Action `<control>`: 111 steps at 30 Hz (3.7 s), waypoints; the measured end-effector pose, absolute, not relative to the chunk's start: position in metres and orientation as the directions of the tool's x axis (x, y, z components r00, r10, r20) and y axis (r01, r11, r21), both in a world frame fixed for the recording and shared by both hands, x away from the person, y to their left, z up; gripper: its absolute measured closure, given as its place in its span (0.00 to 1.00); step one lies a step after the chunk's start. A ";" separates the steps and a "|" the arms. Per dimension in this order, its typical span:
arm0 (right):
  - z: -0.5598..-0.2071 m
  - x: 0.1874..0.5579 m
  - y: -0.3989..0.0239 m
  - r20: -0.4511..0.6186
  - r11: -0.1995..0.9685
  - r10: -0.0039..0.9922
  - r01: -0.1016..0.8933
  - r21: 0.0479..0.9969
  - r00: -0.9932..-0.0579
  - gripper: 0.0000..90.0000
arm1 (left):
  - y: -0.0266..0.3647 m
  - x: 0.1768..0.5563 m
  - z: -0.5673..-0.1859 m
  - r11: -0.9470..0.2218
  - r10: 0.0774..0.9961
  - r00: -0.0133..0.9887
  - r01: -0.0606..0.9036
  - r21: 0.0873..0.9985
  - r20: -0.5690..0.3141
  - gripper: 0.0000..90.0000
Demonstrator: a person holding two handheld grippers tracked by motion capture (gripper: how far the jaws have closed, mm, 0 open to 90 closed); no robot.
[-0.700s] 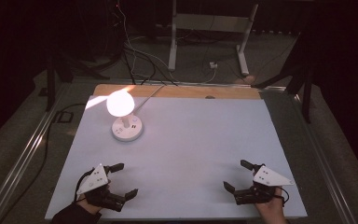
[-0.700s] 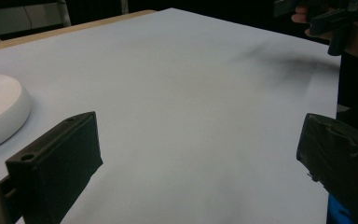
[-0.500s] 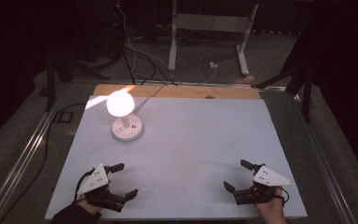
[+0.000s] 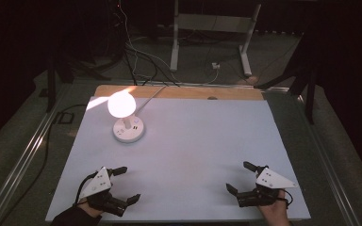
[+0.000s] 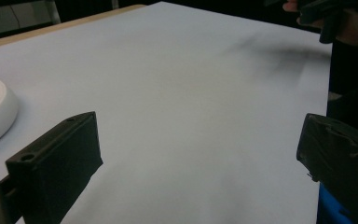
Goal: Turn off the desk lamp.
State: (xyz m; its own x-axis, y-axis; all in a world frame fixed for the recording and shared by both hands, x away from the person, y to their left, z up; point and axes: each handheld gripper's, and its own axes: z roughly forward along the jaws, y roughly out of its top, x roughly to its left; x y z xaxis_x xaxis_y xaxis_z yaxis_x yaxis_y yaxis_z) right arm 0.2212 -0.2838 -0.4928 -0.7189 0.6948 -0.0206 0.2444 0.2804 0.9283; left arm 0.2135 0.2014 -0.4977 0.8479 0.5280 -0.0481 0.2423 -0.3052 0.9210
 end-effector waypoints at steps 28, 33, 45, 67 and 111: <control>-0.490 0.220 -0.282 -0.011 0.259 0.698 0.238 0.936 -0.716 0.00 | 0.182 0.225 -0.471 -0.311 0.499 0.866 0.230 0.922 -0.048 0.00; -0.489 0.220 -0.282 -0.010 0.257 0.698 0.237 0.937 -0.716 0.00 | 0.181 0.231 -0.465 -0.293 0.521 0.852 0.243 0.925 -0.059 0.00; -0.489 0.220 -0.283 -0.003 0.253 0.696 0.241 0.937 -0.718 0.00 | 0.178 0.247 -0.457 -0.279 0.544 0.836 0.265 0.923 -0.075 0.00; -0.489 0.220 -0.283 0.006 0.247 0.699 0.249 0.937 -0.715 0.00 | 0.187 0.275 -0.443 -0.217 0.678 0.730 0.313 0.925 -0.088 0.00; -0.490 0.221 -0.285 0.013 0.246 0.695 0.255 0.935 -0.718 0.00 | 0.187 0.343 -0.475 -0.172 0.910 0.413 0.462 0.870 -0.039 0.66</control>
